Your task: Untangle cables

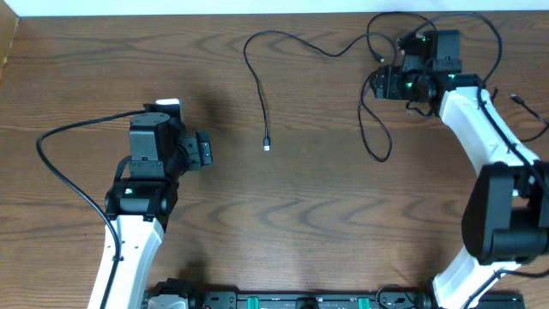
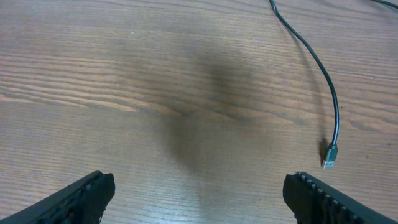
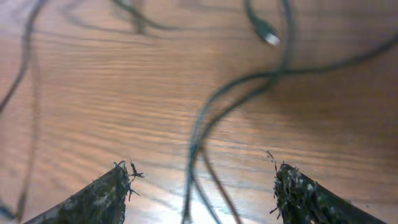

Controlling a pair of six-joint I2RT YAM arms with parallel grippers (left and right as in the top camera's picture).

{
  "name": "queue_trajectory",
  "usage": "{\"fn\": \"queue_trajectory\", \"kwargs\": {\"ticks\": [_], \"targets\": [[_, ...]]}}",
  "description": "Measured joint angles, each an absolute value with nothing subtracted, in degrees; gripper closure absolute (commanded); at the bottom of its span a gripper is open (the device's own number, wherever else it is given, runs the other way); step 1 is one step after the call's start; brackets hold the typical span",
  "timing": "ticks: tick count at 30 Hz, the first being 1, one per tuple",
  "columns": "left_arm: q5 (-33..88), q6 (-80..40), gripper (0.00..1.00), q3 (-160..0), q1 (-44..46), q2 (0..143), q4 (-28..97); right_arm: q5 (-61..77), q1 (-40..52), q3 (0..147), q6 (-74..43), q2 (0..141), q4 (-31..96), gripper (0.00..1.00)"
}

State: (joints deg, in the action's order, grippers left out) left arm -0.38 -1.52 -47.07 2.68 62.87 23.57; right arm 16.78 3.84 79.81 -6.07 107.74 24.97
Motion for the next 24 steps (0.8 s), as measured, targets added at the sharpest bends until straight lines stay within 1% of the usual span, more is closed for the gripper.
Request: {"fn": "queue_trajectory", "kwargs": {"ticks": [6, 9, 17, 24], "targets": [[-0.38, -1.52, 0.08, -47.07, 2.68, 62.87, 23.57, 18.37, 10.31, 79.81, -3.81, 108.51, 24.03, 0.24], [-0.38, -1.52, 0.08, -47.07, 2.68, 62.87, 23.55, 18.65, 14.33, 79.81, -3.29, 109.62, 21.71, 0.23], [-0.38, -1.52, 0.08, -47.07, 2.68, 62.87, 23.57, 18.48, 23.81, 79.81, -3.88, 114.74, 14.39, 0.14], [-0.38, -1.52, 0.08, -47.07, 2.68, 62.87, 23.55, 18.26, 29.98, 79.79, -5.80, 118.26, 8.01, 0.12]]}}
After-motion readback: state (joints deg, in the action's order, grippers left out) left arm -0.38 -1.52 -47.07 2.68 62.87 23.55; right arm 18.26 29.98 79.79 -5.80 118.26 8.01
